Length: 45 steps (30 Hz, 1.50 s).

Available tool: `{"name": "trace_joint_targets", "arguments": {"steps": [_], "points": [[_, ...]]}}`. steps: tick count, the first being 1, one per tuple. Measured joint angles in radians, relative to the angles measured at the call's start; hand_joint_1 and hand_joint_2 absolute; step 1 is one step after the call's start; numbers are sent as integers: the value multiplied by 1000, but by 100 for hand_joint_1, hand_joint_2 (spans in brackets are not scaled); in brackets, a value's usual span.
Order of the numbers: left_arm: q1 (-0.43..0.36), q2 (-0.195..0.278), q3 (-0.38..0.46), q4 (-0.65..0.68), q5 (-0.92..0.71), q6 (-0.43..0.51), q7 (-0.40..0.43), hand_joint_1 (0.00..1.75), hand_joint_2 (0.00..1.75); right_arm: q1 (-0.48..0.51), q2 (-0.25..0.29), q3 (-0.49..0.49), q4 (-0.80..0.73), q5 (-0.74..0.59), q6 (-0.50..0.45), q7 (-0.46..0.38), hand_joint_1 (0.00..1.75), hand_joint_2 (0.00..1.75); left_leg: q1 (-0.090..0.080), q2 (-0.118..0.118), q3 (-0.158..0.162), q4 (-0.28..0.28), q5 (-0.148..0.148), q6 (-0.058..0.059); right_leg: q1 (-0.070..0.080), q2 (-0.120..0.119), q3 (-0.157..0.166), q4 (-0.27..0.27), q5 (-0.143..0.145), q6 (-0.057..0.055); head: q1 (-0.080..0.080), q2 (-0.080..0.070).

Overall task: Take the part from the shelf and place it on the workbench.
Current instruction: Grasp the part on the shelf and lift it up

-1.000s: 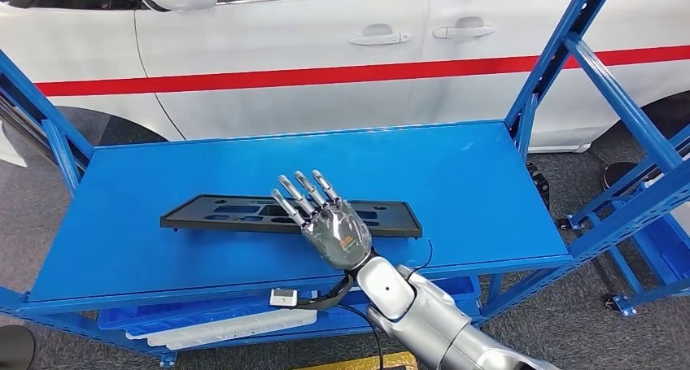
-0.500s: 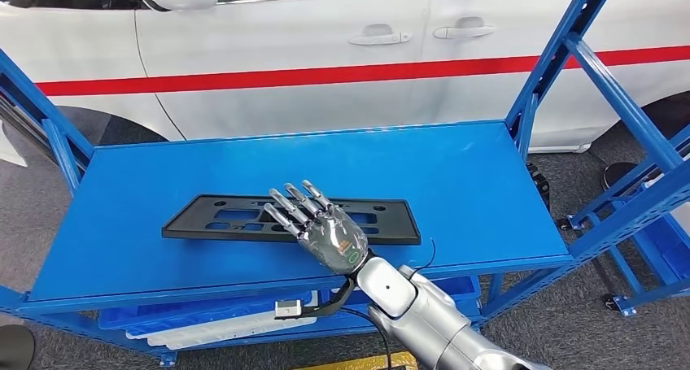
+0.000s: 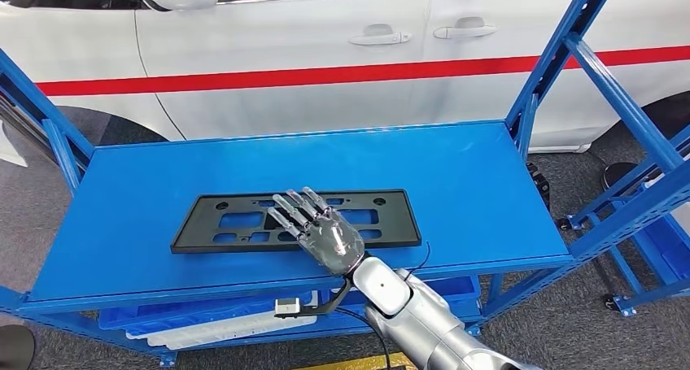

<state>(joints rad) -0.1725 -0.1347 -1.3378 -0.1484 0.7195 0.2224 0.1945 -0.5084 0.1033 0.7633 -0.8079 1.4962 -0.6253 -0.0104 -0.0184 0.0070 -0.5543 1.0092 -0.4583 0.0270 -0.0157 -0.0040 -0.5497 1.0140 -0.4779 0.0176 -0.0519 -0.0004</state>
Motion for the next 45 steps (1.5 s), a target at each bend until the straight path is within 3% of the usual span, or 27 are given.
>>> {"name": "trace_joint_targets", "arguments": {"steps": [6,27,36,43,45], "points": [[3,0,0,0,9,2,-1,0,0,-10,16,-15,56,-17,89,-7,0,175,0,0,0,0,0,0,0,0,0,0,0,0,0,0],[6,0,0,0,17,3,-2,0,0,-51,39,-28,133,-34,144,7,0,175,0,0,0,1,1,1,0,0,1,0,1,1,0,0],[8,0,-1,0,33,9,-5,0,0,-71,43,-39,170,-26,131,44,0,175,0,0,0,1,1,1,0,0,1,0,1,2,0,0],[8,0,-1,0,46,10,-7,0,0,-109,45,-70,239,-1,134,128,0,175,0,0,1,2,1,2,0,0,1,0,2,2,0,0],[8,0,-1,0,47,10,-8,0,0,-117,45,-80,258,-1,136,135,87,175,0,0,1,2,1,2,0,0,2,0,2,2,0,0]]}}
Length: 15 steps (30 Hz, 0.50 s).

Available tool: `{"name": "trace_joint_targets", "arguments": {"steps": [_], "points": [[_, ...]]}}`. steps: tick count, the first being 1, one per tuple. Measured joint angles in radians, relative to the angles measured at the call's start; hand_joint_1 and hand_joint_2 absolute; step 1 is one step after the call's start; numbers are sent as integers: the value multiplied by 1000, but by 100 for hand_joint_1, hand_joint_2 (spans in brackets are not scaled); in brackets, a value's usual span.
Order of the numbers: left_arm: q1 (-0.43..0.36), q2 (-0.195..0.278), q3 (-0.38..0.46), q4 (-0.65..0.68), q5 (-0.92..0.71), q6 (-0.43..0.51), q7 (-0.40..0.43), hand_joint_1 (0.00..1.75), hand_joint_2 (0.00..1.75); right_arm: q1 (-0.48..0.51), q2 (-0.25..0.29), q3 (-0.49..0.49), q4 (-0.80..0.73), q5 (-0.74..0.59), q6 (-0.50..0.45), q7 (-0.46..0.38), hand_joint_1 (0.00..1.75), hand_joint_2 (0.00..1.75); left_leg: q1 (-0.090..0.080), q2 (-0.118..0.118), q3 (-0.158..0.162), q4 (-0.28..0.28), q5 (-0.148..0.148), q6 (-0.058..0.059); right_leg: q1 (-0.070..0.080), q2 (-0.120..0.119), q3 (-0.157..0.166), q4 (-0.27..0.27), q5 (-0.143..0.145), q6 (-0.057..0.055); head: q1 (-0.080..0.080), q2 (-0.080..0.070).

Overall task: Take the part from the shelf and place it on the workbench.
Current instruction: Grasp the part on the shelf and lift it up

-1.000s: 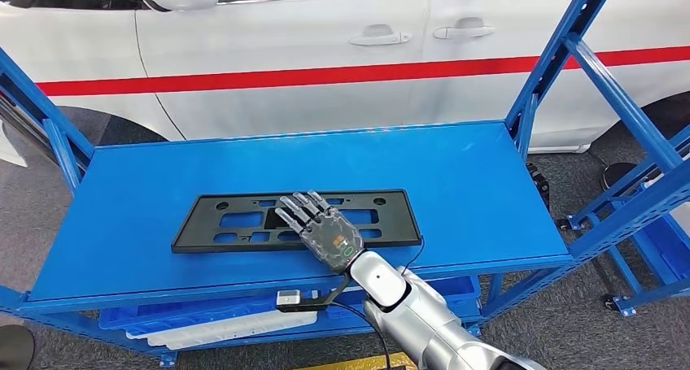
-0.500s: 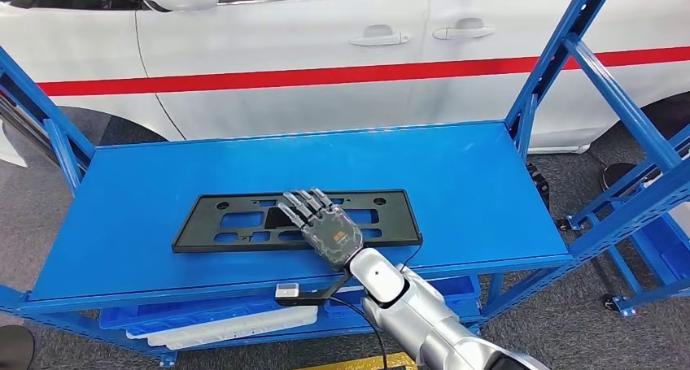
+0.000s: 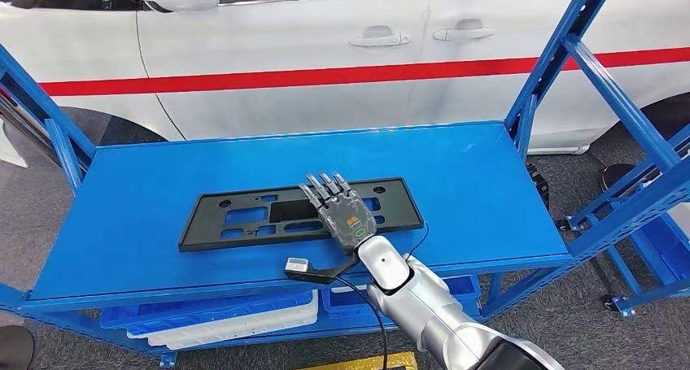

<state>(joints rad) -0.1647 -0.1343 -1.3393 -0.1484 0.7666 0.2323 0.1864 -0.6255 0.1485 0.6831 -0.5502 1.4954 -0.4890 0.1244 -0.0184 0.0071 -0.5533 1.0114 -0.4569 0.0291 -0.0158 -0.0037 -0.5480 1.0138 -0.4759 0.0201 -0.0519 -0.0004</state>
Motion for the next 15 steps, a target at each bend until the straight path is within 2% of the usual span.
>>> {"name": "trace_joint_targets", "arguments": {"steps": [2,8,15], "points": [[0,0,0,0,0,0,-1,0,0,-7,0,-9,20,0,4,7,175,175,0,0,0,0,0,0,0,0,0,0,0,0,0,0],[0,1,0,0,6,0,-5,0,0,-14,-2,-42,71,-8,35,16,175,175,0,0,1,1,0,0,0,0,1,0,1,1,0,0],[0,3,-1,0,16,6,-14,0,0,-14,-5,-80,95,-27,50,-14,175,175,0,0,2,2,0,1,0,0,2,0,1,1,0,0]]}}
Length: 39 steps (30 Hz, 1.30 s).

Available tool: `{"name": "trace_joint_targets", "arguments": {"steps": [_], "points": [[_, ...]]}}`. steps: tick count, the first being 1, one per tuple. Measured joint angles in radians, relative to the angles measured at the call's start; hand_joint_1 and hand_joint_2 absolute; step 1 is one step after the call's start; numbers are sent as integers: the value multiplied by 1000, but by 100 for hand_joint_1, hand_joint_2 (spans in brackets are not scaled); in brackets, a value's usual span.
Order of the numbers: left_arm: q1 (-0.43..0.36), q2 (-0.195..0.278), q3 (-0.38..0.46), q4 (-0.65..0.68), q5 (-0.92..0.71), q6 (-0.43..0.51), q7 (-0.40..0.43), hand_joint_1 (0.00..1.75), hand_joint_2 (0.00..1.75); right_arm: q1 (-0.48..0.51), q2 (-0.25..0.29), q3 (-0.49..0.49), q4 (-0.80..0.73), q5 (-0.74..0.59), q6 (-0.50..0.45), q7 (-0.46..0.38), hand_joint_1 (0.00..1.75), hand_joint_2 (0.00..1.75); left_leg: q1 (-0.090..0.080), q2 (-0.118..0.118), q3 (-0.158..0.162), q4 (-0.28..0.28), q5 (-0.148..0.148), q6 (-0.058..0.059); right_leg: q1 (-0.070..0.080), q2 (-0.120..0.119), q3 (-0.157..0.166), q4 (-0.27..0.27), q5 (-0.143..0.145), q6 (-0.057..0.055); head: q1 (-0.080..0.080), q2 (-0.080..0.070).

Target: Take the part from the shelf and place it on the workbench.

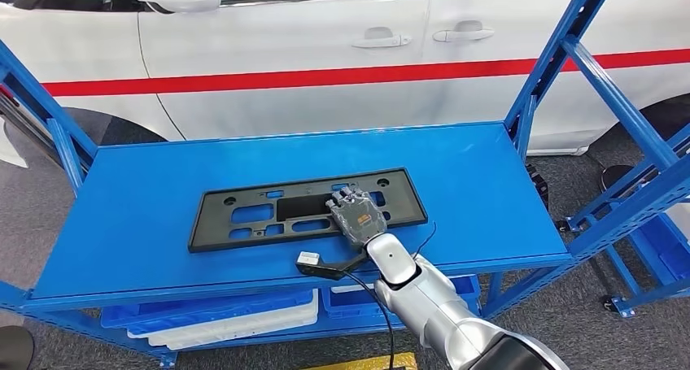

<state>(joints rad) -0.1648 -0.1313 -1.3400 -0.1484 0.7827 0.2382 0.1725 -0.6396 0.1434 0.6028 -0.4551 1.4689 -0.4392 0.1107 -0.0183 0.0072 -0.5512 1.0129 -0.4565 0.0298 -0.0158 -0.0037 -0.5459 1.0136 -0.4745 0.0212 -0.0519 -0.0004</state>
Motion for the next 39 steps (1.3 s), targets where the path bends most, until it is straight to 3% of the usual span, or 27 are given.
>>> {"name": "trace_joint_targets", "arguments": {"steps": [18,22,25,27,29,32,35,39], "points": [[-2,1,-24,0,0,3,-1,0,0,4,0,-49,1,-5,-3,-19,175,175,0,0,0,1,1,2,0,0,1,-1,1,2,0,0],[-2,1,-25,0,7,2,-1,0,0,12,1,-67,-5,-45,-36,-74,175,175,0,0,0,1,1,2,0,0,2,-1,2,3,0,0],[-1,1,-25,0,18,4,-4,0,0,48,2,-114,-73,-265,-60,-271,175,175,0,0,-2,1,2,3,0,0,2,-1,3,3,0,0],[-1,1,-28,0,23,8,-7,0,0,99,2,-165,-202,-540,-8,-449,175,175,0,0,-3,1,2,3,0,0,0,-1,4,3,0,0],[-1,1,-32,0,23,17,-10,0,0,158,1,-213,-388,-867,94,-570,175,175,0,-1,-4,2,2,3,0,-1,-1,-2,4,3,0,0],[1,2,-46,0,15,34,-18,0,0,263,-6,-269,-690,-1286,228,-656,175,175,0,-6,-10,2,3,4,0,-7,-6,-2,4,3,0,0],[0,4,-62,0,-7,59,-35,0,0,347,-16,-318,-953,-1483,272,-710,175,175,0,-7,-16,2,4,5,0,-7,-12,-2,4,3,0,0],[-11,6,-77,0,-11,92,-102,0,175,418,-28,-356,-1202,-1529,278,-750,175,175,0,-6,-19,3,4,5,0,-6,-14,-2,5,3,0,0]]}}
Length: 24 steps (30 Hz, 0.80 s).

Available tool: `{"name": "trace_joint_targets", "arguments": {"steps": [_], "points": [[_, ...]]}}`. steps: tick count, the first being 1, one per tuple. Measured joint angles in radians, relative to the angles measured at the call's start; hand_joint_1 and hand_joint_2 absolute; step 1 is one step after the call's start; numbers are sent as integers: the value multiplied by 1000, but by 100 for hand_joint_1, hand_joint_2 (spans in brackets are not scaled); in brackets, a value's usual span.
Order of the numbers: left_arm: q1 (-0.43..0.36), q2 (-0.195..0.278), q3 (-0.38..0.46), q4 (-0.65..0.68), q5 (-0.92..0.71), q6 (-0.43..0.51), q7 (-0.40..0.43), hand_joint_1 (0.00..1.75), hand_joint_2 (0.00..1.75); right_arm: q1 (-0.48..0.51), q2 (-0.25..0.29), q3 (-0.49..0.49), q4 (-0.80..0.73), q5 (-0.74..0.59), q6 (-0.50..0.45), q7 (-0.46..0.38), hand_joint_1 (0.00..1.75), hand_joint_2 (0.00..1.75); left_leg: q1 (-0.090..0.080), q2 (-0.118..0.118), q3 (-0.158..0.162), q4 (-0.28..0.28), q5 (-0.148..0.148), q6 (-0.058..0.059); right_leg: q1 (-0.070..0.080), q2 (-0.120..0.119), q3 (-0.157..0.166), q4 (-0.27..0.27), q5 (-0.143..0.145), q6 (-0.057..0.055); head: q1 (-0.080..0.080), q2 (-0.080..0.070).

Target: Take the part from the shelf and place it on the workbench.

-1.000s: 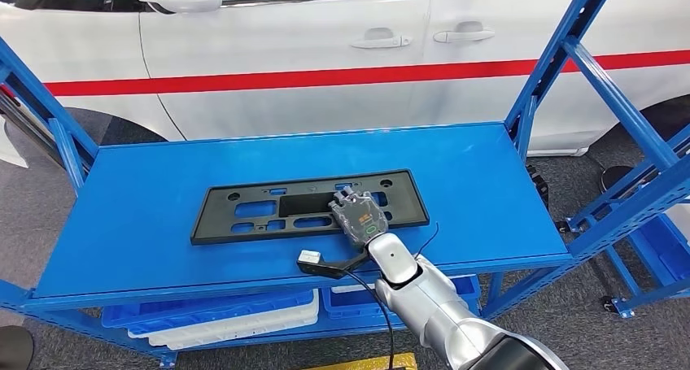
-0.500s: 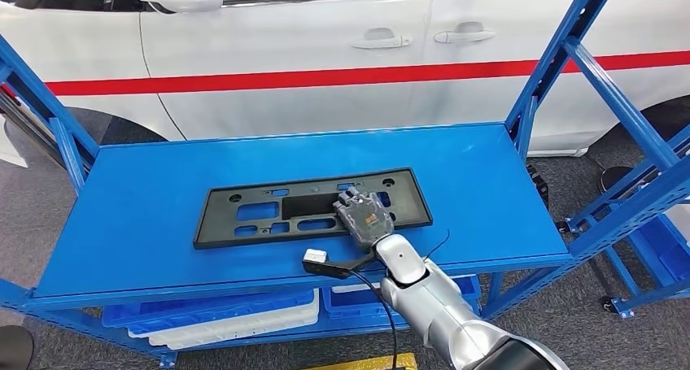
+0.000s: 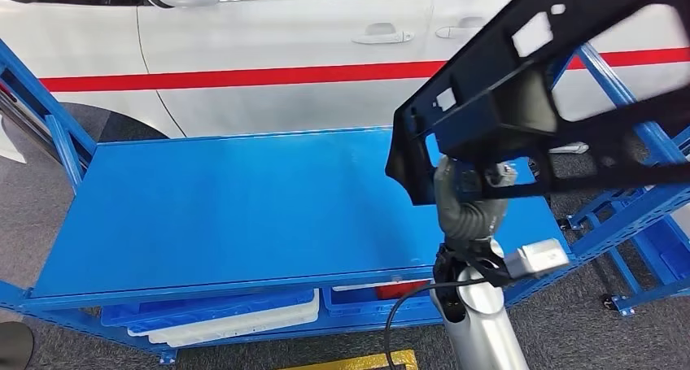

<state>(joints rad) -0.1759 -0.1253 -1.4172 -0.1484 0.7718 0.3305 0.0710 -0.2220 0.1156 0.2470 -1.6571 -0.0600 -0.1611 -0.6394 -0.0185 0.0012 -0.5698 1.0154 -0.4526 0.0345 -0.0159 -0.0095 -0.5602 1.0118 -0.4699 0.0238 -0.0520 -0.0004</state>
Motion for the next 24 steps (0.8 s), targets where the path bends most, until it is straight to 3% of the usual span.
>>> {"name": "trace_joint_targets", "arguments": {"steps": [2,4,6,12,21,24], "points": [[-7,0,2,0,26,-2,-65,0,87,20,-5,-7,-89,-10,-1,-16,175,175,0,0,-1,0,0,0,0,0,-1,0,0,0,0,0],[-12,0,12,0,67,-29,-143,0,87,31,-12,-13,-156,-32,3,-21,175,175,0,0,-1,0,0,0,0,0,-1,0,0,0,0,0],[-15,1,34,0,114,-81,-212,0,175,37,-18,-19,-205,-55,16,-22,175,175,0,0,-1,0,0,0,0,0,-1,0,0,0,0,0],[-15,3,105,0,183,-127,-312,0,175,33,-30,-31,-263,-109,70,-22,175,175,0,1,-1,0,0,0,0,0,0,0,0,0,0,0],[-3,3,155,0,220,-143,-315,0,175,29,-32,-34,-292,-213,126,-21,175,175,0,1,-1,0,0,0,0,0,-1,0,0,0,0,0],[-3,3,158,0,213,-152,-275,0,175,29,-32,-34,-295,-247,147,-19,175,175,0,1,-1,0,0,0,0,0,-1,0,0,0,0,0]]}}
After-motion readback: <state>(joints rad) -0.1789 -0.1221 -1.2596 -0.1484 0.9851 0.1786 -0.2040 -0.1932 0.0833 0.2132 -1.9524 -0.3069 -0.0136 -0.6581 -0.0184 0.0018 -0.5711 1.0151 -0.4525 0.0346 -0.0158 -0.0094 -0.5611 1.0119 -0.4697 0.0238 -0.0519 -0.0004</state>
